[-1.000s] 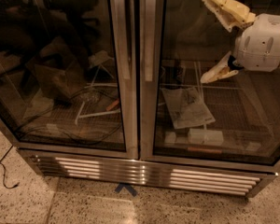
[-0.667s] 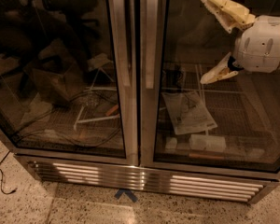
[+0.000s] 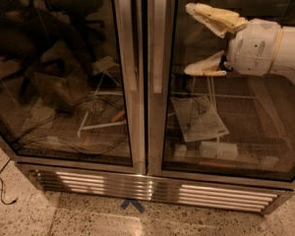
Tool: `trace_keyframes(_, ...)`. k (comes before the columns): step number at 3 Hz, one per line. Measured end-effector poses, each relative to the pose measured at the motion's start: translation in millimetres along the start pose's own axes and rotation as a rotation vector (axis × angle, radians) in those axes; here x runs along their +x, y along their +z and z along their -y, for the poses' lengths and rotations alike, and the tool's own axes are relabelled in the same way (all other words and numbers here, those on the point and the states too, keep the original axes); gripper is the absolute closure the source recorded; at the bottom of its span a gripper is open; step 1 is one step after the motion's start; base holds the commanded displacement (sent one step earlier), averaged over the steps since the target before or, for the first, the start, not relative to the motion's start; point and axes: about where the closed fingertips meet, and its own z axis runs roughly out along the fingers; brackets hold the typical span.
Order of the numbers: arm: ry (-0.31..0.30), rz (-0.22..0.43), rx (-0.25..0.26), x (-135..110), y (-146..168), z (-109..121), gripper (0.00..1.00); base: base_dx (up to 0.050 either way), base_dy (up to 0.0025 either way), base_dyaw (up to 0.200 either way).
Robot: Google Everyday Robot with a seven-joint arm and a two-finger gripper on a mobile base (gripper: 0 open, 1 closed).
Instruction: Pick orange can from top drawer and place on counter
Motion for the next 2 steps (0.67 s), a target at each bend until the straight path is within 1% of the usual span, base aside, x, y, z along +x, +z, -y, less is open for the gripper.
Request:
trace_keyframes(1,0.029,0.02,0.036,0.5,18.9,-1.9,0.5,0.0,0.0,0.0)
trace_keyframes(2,0.037,0.025,0.053,0.5,26.8,-2.3,0.73,0.0,0.0,0.0)
